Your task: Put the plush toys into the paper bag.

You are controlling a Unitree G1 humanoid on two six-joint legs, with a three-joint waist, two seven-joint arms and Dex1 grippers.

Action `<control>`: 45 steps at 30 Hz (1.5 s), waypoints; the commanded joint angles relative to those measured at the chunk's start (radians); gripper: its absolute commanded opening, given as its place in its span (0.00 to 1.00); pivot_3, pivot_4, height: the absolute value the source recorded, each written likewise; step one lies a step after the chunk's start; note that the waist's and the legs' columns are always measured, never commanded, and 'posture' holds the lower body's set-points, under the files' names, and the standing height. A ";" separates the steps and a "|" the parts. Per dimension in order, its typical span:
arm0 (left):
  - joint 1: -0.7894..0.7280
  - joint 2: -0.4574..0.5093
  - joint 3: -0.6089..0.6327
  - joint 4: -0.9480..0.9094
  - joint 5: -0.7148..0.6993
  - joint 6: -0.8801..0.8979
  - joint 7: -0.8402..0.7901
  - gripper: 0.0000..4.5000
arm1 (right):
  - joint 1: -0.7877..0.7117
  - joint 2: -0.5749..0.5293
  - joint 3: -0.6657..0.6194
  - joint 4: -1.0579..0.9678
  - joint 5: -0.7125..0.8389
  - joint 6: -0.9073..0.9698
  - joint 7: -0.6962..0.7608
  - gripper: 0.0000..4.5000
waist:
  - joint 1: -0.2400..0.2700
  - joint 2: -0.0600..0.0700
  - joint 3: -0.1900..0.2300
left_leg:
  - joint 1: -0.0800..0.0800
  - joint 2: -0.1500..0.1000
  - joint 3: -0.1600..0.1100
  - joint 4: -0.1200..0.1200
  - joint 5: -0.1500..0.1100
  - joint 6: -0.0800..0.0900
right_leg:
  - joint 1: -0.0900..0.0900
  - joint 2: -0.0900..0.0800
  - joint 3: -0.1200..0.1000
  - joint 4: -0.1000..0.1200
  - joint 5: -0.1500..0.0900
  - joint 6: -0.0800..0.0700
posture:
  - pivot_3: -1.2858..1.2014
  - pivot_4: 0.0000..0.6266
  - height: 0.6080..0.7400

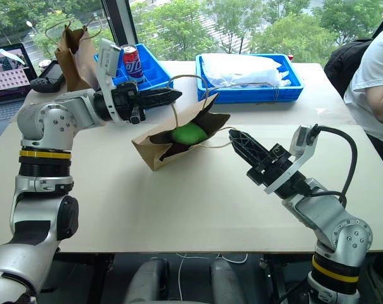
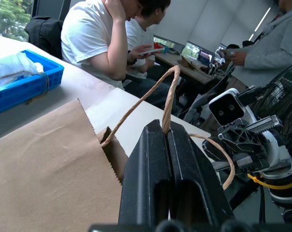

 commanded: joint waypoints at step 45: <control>0.019 0.253 0.111 -0.019 -0.075 0.040 -0.147 1.00 | -0.091 -0.346 0.004 -0.014 0.025 -0.041 0.102 0.93 | 0.005 0.000 0.000 | -0.004 -0.001 -0.004 0.001 0.001 0.002 | -0.001 0.000 -0.003 0.000 0.000 0.000 | 0.52 0.24 0.58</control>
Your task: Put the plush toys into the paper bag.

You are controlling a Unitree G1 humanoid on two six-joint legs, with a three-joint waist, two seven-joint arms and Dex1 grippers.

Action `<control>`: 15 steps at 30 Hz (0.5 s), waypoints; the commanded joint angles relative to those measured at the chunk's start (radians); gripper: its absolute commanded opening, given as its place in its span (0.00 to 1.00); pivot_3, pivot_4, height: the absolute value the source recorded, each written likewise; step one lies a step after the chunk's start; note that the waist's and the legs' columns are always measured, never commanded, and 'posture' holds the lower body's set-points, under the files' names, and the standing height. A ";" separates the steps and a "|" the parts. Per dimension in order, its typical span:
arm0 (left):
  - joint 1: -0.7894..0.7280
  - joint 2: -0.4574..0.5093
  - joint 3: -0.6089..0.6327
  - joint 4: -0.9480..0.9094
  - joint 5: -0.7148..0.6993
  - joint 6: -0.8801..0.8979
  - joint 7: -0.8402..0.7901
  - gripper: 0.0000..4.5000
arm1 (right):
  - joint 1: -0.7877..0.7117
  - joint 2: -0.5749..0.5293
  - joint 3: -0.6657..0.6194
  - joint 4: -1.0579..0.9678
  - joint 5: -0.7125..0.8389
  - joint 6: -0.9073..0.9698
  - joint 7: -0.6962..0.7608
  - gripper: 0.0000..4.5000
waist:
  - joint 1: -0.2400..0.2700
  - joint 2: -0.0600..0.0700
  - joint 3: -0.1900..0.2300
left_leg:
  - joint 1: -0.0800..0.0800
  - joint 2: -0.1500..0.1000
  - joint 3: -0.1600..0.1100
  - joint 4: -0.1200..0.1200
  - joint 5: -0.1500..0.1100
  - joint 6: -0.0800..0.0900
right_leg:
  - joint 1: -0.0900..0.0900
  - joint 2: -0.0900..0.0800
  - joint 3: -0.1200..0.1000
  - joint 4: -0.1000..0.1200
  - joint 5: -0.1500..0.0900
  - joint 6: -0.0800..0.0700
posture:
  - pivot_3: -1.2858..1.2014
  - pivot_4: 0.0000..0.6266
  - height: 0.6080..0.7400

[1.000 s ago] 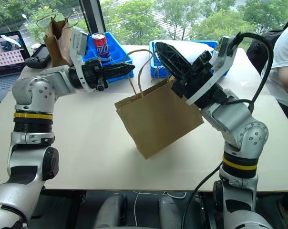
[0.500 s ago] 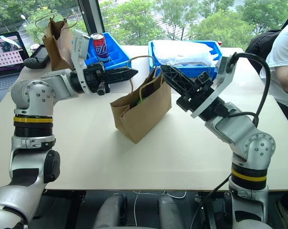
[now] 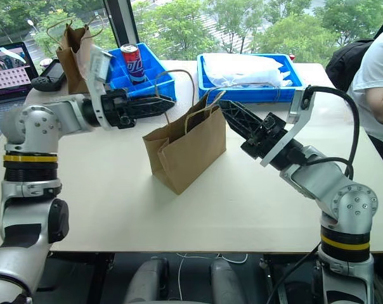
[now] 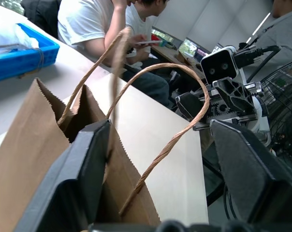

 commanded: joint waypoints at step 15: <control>0.482 0.030 -0.026 -0.274 0.134 -0.418 -0.108 1.00 | 0.039 -0.165 0.406 -0.177 -0.988 0.012 0.387 0.53 | 0.005 -0.001 0.000 | 0.001 0.000 0.000 0.002 0.001 0.002 | 0.001 -0.001 0.000 0.000 0.000 -0.001 | 0.52 0.24 0.58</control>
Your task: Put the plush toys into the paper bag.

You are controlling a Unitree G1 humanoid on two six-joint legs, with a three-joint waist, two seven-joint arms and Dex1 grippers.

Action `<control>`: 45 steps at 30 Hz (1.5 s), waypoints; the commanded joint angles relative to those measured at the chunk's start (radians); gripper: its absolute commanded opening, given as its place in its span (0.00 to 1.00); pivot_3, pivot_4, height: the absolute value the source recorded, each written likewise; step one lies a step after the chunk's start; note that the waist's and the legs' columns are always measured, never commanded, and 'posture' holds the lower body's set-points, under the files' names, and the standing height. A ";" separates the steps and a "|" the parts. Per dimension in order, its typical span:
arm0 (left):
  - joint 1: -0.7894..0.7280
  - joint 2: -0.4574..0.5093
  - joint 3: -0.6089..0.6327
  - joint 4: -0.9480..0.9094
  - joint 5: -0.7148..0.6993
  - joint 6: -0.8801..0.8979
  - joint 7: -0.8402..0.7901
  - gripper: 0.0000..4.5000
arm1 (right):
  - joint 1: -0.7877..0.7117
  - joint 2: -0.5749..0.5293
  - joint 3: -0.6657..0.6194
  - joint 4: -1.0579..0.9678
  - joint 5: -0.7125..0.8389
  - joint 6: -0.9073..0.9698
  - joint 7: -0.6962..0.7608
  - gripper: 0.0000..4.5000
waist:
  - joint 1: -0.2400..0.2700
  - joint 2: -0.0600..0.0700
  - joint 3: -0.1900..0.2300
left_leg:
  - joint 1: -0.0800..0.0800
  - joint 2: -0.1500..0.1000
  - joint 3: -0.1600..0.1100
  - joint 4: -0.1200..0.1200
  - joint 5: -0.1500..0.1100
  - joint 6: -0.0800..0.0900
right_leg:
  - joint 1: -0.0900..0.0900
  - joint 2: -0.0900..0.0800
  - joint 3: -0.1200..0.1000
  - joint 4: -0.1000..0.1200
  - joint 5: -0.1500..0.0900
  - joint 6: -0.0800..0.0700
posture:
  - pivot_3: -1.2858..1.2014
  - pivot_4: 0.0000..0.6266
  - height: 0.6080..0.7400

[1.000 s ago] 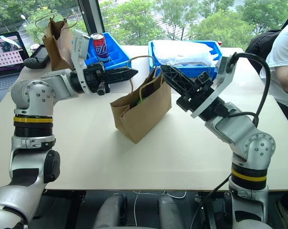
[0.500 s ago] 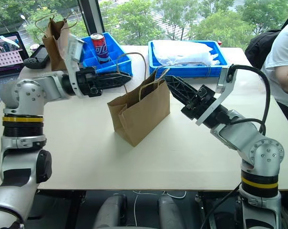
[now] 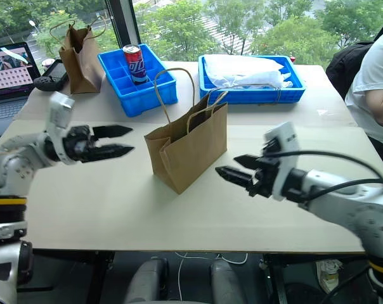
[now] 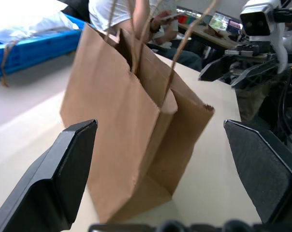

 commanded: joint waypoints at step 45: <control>-0.252 -0.165 -0.109 0.224 0.084 -0.176 -0.037 0.02 | 0.140 0.184 -0.116 -0.134 -0.628 0.063 0.299 0.00 | 0.033 -0.001 0.000 | -0.002 -0.002 -0.001 0.000 0.000 0.000 | 0.001 0.000 -0.002 0.000 0.000 0.001 | 0.52 0.24 0.58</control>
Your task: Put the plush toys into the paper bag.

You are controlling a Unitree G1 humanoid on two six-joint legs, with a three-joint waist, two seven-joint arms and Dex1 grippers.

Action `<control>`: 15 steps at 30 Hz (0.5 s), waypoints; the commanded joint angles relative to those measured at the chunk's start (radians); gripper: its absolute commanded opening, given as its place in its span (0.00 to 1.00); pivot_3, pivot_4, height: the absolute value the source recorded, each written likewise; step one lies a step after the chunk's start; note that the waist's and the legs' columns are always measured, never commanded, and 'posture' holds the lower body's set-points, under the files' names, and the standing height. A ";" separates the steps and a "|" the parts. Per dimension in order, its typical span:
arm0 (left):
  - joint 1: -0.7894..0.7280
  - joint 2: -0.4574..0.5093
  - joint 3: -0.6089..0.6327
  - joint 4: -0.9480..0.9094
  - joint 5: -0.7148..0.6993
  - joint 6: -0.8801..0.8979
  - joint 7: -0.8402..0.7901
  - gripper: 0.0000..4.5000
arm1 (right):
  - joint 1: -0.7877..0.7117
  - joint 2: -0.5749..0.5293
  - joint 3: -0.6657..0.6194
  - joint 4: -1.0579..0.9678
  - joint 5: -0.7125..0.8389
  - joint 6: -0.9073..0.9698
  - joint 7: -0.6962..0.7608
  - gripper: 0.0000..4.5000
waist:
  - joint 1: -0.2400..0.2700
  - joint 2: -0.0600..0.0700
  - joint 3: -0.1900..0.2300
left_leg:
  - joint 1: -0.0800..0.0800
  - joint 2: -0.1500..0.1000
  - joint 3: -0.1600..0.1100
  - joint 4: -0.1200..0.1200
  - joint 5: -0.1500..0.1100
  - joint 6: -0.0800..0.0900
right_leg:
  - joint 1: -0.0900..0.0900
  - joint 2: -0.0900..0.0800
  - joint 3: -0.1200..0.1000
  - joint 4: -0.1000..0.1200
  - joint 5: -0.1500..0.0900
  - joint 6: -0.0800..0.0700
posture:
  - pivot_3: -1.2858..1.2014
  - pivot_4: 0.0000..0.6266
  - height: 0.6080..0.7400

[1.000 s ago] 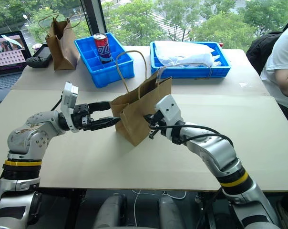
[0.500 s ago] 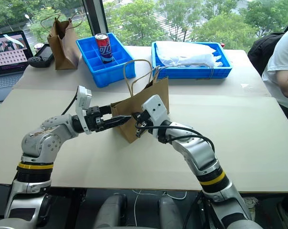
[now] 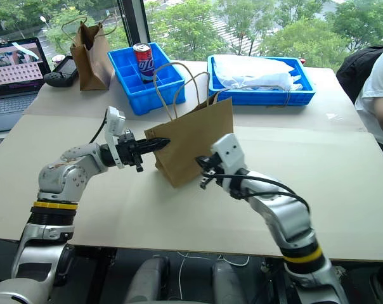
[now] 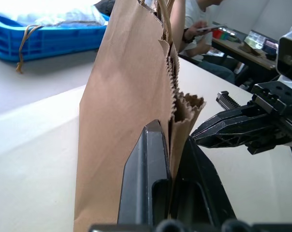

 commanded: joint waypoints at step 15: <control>-0.238 0.028 -0.245 0.374 0.081 -0.385 -0.476 0.02 | 0.430 -0.330 -0.538 -0.170 0.115 0.155 0.197 0.00 | -0.023 0.000 0.000 | 0.002 0.000 -0.001 0.001 0.000 0.000 | 0.002 0.000 0.001 0.000 -0.001 0.001 | 0.52 0.24 0.58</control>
